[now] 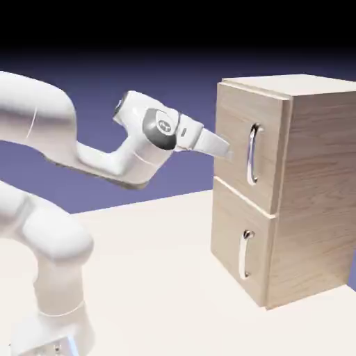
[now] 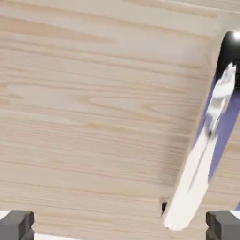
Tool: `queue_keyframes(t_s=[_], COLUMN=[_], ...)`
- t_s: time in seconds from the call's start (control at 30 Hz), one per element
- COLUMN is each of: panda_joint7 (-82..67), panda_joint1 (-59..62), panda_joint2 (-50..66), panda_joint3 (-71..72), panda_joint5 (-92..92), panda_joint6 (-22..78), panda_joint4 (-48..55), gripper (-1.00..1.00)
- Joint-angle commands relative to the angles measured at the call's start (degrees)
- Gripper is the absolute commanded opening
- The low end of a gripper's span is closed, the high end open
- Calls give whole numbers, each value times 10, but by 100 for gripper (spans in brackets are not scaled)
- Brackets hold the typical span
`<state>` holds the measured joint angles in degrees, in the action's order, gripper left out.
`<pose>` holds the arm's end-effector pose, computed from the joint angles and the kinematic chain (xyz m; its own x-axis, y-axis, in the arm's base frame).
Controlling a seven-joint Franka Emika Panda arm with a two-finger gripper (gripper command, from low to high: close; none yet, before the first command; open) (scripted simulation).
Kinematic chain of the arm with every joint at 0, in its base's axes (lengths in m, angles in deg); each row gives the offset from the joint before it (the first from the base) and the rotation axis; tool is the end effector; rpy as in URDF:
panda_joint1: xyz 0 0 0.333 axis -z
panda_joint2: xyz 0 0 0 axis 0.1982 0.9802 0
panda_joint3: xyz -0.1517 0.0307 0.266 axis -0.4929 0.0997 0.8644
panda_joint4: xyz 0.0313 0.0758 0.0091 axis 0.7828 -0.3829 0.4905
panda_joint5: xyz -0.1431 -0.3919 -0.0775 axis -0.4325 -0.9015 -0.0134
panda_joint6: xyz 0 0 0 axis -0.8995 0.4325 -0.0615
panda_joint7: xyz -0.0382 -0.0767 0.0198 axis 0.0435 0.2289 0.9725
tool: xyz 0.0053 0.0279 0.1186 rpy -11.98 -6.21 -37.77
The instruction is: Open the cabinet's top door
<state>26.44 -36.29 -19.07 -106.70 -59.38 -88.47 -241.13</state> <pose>0.3869 0.0263 0.4869 0.3486 -0.6012 0.7191 -0.2945 -0.7986 -0.5249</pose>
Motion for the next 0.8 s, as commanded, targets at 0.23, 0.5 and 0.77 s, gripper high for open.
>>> queue_keyframes(t_s=[0.23, 0.5, 0.77], panda_joint7=[144, 288, 432], panda_joint1=[-57, -113, -170], panda_joint2=[-39, -78, -116], panda_joint3=[-69, -138, -206], panda_joint5=[-199, -399, -598], panda_joint6=[22, 44, 65], panda_joint4=[8, 16, 24], gripper=[0, 0, 0])
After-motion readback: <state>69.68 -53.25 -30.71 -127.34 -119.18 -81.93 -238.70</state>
